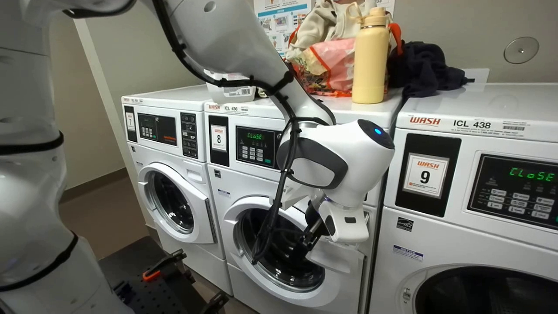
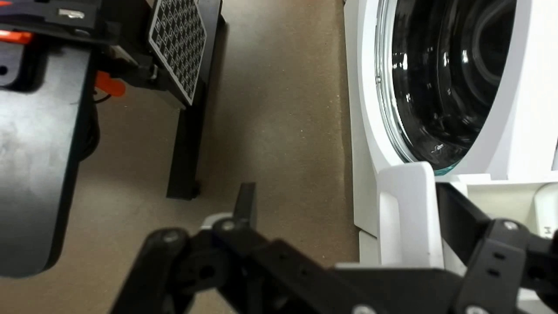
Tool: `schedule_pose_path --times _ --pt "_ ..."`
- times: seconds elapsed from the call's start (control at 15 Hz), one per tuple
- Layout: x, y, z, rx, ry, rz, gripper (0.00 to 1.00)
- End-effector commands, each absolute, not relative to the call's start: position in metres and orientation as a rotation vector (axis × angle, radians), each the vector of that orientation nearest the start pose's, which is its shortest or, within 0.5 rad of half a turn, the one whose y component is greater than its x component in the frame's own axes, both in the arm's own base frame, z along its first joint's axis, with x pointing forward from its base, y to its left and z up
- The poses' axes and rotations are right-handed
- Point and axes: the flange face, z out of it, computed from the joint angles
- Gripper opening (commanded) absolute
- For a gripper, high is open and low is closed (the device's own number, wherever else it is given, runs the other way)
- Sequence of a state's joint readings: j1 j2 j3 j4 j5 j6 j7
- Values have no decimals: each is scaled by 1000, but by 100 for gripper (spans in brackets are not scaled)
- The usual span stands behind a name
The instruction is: Open the compartment in the washing machine.
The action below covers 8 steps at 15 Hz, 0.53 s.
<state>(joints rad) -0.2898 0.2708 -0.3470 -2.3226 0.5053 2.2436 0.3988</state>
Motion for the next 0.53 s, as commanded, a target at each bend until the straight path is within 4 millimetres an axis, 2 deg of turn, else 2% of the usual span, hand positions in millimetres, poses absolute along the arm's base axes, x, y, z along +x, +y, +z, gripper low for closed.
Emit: schedule_pose_path --times 0.0,0.13,0.47 --pt "381 -287 224 -2083 1903 330 100" --pt "379 -289 233 -2073 1909 279 100" --pt "373 -302 287 -2081 1922 52 100"
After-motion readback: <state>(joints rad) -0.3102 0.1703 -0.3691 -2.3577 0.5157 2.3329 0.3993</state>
